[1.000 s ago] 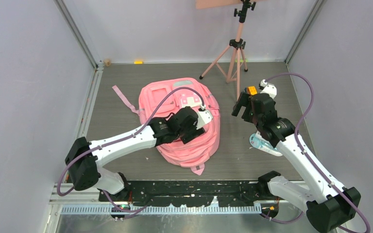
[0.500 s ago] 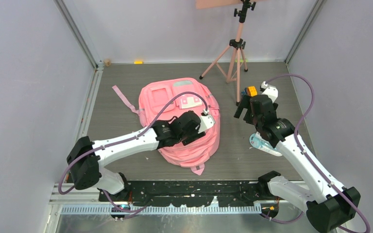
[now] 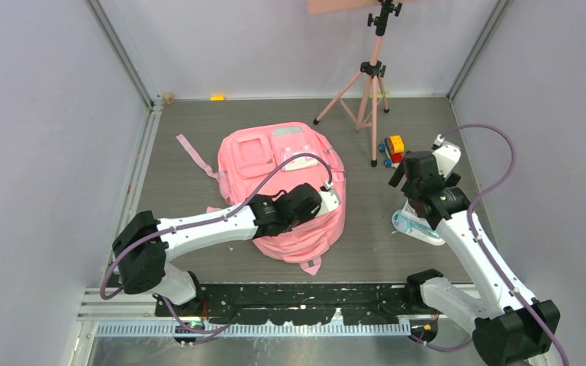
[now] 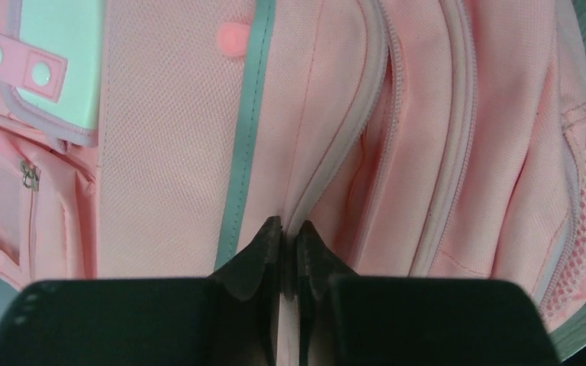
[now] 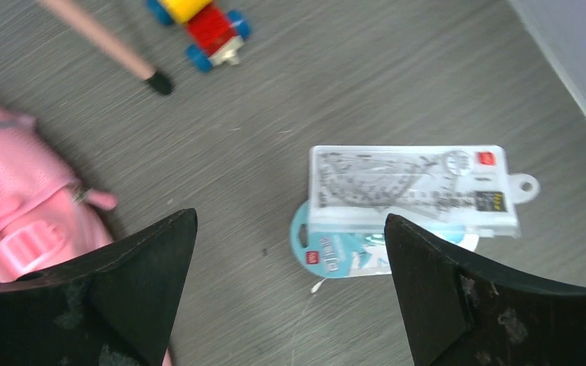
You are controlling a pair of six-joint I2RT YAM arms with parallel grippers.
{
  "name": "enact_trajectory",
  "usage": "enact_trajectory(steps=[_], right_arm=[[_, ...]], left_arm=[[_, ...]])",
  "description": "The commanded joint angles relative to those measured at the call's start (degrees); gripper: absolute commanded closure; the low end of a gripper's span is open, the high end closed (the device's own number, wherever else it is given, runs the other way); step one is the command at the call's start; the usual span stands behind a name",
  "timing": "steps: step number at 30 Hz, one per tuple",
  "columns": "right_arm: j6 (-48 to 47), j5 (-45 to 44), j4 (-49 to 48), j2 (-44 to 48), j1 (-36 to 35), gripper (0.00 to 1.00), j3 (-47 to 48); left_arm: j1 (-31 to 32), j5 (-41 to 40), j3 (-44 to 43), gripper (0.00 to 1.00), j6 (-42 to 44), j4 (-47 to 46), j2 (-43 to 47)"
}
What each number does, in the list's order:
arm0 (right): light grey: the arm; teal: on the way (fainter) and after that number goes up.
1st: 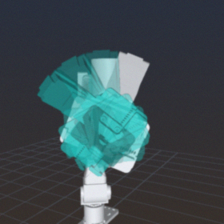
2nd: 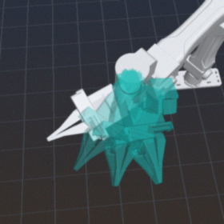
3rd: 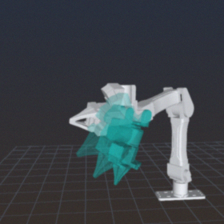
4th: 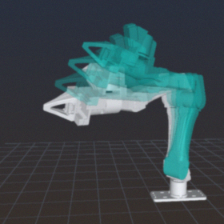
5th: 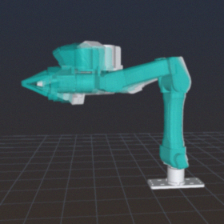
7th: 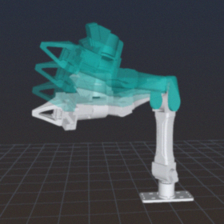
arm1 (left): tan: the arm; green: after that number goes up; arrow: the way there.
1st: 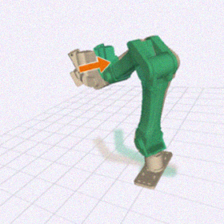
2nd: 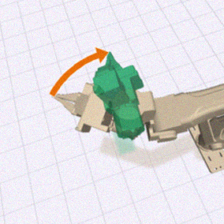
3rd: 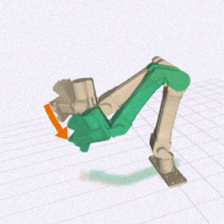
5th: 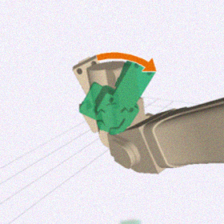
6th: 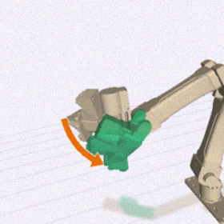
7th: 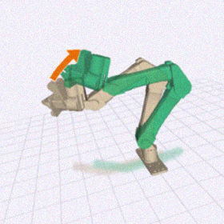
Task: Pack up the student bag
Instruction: Unzip the student bag at the center of the board, then pick up the stationery from the center of the board.
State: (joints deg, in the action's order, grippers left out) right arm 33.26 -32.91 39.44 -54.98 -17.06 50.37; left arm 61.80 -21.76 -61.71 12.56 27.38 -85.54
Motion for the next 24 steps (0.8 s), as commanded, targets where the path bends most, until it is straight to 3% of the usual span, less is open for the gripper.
enact_trajectory(steps=[1, 9, 17, 24], right_arm=[[3.91, -2.66, 1.17, 3.11, 9.40, 0.00, -3.06], [6.62, 4.17, 0.21, 5.20, 33.56, 0.00, -9.85], [10.03, 8.09, -0.89, 6.04, 42.52, 0.00, -13.91], [10.99, 19.04, -4.42, 1.96, 54.25, 0.00, -18.53]], left_arm=[[-0.83, -6.30, -1.36, 1.00, -0.96, -1.48, 2.42], [-0.91, -5.66, -4.42, 1.00, -3.64, -1.79, 10.39], [-0.99, -6.01, -8.77, 1.00, -4.51, 1.18, 13.88], [-1.42, -5.14, -10.69, 1.00, -5.16, 2.75, 13.81]])
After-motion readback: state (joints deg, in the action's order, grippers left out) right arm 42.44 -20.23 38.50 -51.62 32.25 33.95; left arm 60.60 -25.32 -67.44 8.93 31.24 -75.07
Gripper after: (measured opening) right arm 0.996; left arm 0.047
